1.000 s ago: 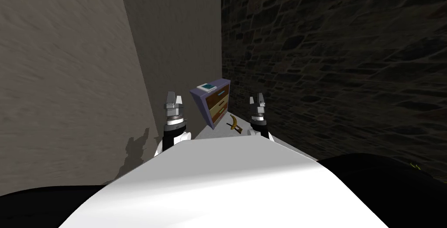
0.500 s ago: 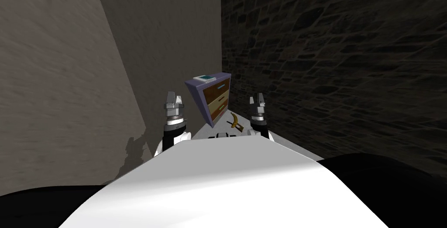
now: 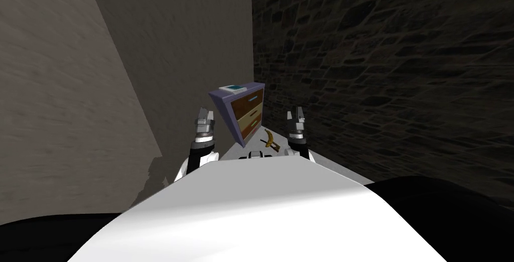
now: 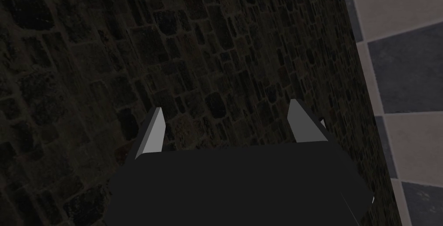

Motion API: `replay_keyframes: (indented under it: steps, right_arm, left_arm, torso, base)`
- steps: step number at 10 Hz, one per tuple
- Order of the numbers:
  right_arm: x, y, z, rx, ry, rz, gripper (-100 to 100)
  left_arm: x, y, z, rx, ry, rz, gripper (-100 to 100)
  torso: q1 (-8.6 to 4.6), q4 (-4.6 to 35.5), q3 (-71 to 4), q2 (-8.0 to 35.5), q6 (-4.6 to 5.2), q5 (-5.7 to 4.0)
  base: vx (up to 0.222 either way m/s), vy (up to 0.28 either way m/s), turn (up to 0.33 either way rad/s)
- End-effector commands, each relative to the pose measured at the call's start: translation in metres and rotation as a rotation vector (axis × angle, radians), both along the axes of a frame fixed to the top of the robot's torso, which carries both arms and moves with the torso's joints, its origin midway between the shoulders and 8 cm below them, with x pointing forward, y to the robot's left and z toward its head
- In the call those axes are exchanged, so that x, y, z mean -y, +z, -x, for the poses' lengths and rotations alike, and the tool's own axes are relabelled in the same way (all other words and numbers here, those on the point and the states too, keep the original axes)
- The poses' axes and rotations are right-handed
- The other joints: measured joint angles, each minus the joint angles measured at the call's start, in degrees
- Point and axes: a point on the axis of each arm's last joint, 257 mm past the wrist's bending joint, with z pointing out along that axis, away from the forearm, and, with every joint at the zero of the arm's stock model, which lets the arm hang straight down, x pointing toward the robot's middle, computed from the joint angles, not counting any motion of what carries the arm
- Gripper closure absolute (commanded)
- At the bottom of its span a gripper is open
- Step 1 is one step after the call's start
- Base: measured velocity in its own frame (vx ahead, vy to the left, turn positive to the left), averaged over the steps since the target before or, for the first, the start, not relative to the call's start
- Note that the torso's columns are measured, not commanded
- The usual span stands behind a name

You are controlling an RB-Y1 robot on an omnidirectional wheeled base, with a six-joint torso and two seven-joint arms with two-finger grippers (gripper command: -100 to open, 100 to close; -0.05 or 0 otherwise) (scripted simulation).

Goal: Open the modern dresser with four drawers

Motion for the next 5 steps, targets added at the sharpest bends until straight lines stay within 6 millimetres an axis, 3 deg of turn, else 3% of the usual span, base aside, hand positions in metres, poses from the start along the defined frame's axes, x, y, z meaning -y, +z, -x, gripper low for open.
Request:
replay_keyframes:
  steps: [1, 5]
  right_arm:
    - [0.0, 0.0, 0.0, 0.0, 0.0, 0.0, 0]
    - [0.0, 0.0, 0.0, 0.0, 0.0, 0.0, 0]
  left_arm:
    - [0.005, -0.021, -0.021, -0.073, -0.041, 0.007, -100]
    - [0.009, -0.048, -0.045, -0.158, -0.072, 0.059, -100]
  torso:
    - [-0.01, 0.0, 0.0, -0.1, 0.01, 0.0]
    - [-0.06, 0.0, 0.1, 0.1, 0.01, -0.01]
  base:
    - [0.118, -0.031, -0.117]
    - [0.104, -0.023, -0.071]
